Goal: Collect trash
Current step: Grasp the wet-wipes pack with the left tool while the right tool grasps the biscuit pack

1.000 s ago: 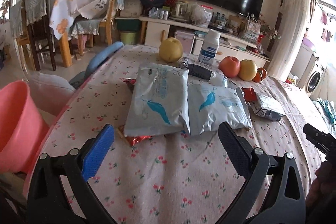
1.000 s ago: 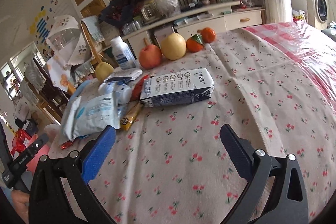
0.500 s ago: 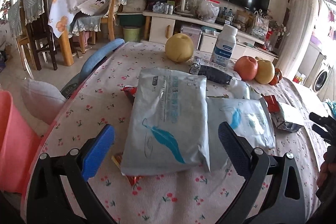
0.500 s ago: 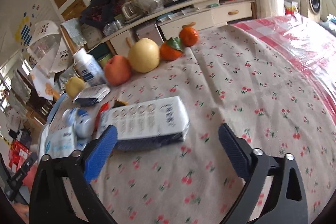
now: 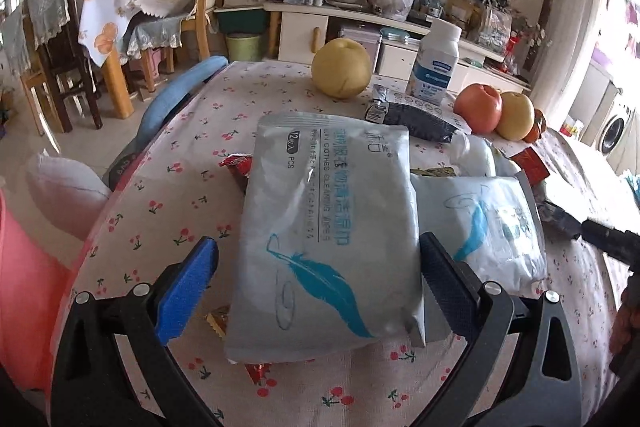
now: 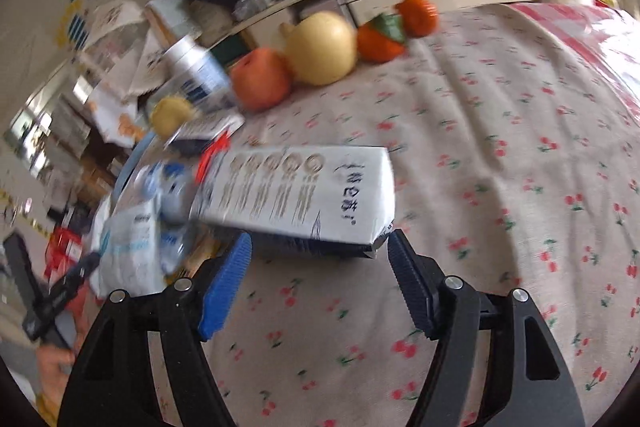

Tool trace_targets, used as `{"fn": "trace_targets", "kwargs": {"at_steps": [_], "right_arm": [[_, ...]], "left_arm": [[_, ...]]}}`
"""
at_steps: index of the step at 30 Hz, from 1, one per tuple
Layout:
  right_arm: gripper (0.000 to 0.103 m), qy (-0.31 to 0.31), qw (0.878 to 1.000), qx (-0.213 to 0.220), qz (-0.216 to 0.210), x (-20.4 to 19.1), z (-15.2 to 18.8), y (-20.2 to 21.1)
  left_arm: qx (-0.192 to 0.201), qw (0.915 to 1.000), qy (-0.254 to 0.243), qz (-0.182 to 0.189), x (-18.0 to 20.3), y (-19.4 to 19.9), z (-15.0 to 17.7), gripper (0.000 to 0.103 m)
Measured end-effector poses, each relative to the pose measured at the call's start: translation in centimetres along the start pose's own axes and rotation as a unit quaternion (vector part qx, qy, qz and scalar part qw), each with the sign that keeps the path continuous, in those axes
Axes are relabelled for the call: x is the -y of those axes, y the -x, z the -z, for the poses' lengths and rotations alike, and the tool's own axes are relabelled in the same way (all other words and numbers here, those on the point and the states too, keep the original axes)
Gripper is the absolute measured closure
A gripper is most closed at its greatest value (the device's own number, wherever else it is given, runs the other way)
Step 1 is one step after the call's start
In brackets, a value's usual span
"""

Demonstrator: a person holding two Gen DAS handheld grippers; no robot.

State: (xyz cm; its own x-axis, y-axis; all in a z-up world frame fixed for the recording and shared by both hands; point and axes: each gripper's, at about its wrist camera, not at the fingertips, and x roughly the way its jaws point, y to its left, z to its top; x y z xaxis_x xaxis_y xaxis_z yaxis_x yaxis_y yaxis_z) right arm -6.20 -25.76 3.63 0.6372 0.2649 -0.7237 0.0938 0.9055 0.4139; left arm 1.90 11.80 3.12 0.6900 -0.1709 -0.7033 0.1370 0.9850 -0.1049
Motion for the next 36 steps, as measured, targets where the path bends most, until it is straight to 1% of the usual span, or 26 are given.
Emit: {"fn": "trace_targets", "kwargs": {"at_steps": [1, 4, 6, 8, 11, 13, 14, 15, 16, 17, 18, 19, 22, 25, 27, 29, 30, 31, 32, 33, 34, 36], "right_arm": [[0.032, 0.014, 1.0, -0.011, -0.01, -0.7, 0.4, -0.1], [0.032, 0.057, 0.998, -0.026, -0.022, -2.8, 1.3, -0.3], [0.032, 0.082, 0.994, -0.044, -0.054, -4.4, 2.2, -0.2], [0.032, 0.113, 0.99, -0.049, -0.072, -5.8, 2.9, 0.3], [0.032, 0.14, 0.986, -0.038, -0.086, -6.8, 3.1, 1.2], [0.032, 0.134, 0.986, -0.025, -0.098, -6.7, 2.7, 1.8], [0.031, 0.128, 0.987, -0.011, -0.096, -6.4, 2.4, 2.2], [0.024, 0.126, 0.988, 0.0, -0.086, -6.3, 2.1, 2.3], [0.013, 0.126, 0.99, 0.02, -0.051, -6.0, 1.6, 2.4], [0.012, 0.126, 0.991, 0.031, -0.022, -5.9, 1.3, 2.3], [0.012, 0.121, 0.992, 0.038, 0.003, -5.6, 0.9, 2.0], [0.012, 0.111, 0.993, 0.039, 0.017, -5.2, 0.5, 1.4], [0.012, 0.086, 0.995, 0.021, 0.051, -4.5, -0.3, -0.7], [0.012, 0.088, 0.994, 0.012, 0.057, -4.2, -0.8, -2.0], [0.012, 0.1, 0.993, 0.012, 0.062, -5.1, -1.0, -3.0], [0.012, 0.114, 0.991, 0.005, 0.077, -5.6, -1.1, -4.2], [0.012, 0.119, 0.99, -0.001, 0.08, -5.8, -1.1, -4.6], [0.015, 0.125, 0.989, -0.006, 0.084, -6.0, -0.9, -4.8], [0.026, 0.129, 0.988, -0.008, 0.087, -6.2, -0.8, -4.9], [0.032, 0.134, 0.987, -0.009, 0.094, -6.4, -0.6, -4.9], [0.034, 0.137, 0.986, -0.008, 0.098, -6.5, -0.6, -5.0], [0.035, 0.135, 0.986, -0.003, 0.099, -6.5, -0.6, -4.7]], "left_arm": [[-0.002, 1.0, 0.002, 0.002, -0.1, 0.0, 0.0, 0.004], [-0.006, 1.0, 0.002, 0.004, -0.2, -0.2, 0.0, 0.004], [-0.009, 0.9999, 0.004, 0.004, -0.2, -0.3, 0.1, 0.004], [-0.011, 0.9999, 0.004, 0.002, -0.1, -0.4, 0.2, 0.004], [-0.011, 0.9999, 0.003, 0.001, 0.0, -0.5, 0.3, 0.007], [-0.017, 0.9999, 0.001, -0.003, 0.2, -0.6, 0.4, 0.015], [-0.021, 0.9997, -0.002, -0.007, 0.3, -0.8, 0.4, 0.016], [-0.023, 0.9997, -0.003, -0.01, 0.4, -1.0, 0.5, 0.016], [-0.023, 0.9997, -0.002, -0.012, 0.4, -1.0, 0.5, 0.017], [-0.022, 0.9997, -0.001, -0.013, 0.5, -0.9, 0.5, 0.017], [-0.022, 0.9997, 0.001, -0.013, 0.6, -0.9, 0.5, 0.017], [-0.022, 0.9997, 0.005, -0.011, 0.5, -1.0, 0.4, 0.017], [-0.022, 0.9997, 0.01, -0.01, 0.4, -1.1, 0.4, 0.017], [-0.025, 0.9995, 0.017, -0.003, 0.2, -1.2, 0.5, 0.017], [-0.031, 0.9991, 0.028, 0.002, -0.1, -1.4, 0.4, 0.017], [-0.035, 0.9988, 0.032, 0.003, -0.2, -1.6, 0.5, 0.017], [-0.035, 0.9989, 0.032, 0.003, -0.2, -1.7, 0.4, 0.017], [-0.035, 0.9989, 0.031, 0.002, -0.1, -1.7, 0.4, 0.017], [-0.034, 0.9989, 0.032, 0.002, -0.1, -1.6, 0.4, 0.017], [-0.034, 0.9989, 0.032, 0.001, -0.1, -1.6, 0.4, 0.017], [-0.033, 0.9989, 0.033, 0.001, -0.1, -1.6, 0.4, 0.019], [-0.031, 0.999, 0.031, 0.002, 0.1, -1.5, 0.4, 0.021]]}}
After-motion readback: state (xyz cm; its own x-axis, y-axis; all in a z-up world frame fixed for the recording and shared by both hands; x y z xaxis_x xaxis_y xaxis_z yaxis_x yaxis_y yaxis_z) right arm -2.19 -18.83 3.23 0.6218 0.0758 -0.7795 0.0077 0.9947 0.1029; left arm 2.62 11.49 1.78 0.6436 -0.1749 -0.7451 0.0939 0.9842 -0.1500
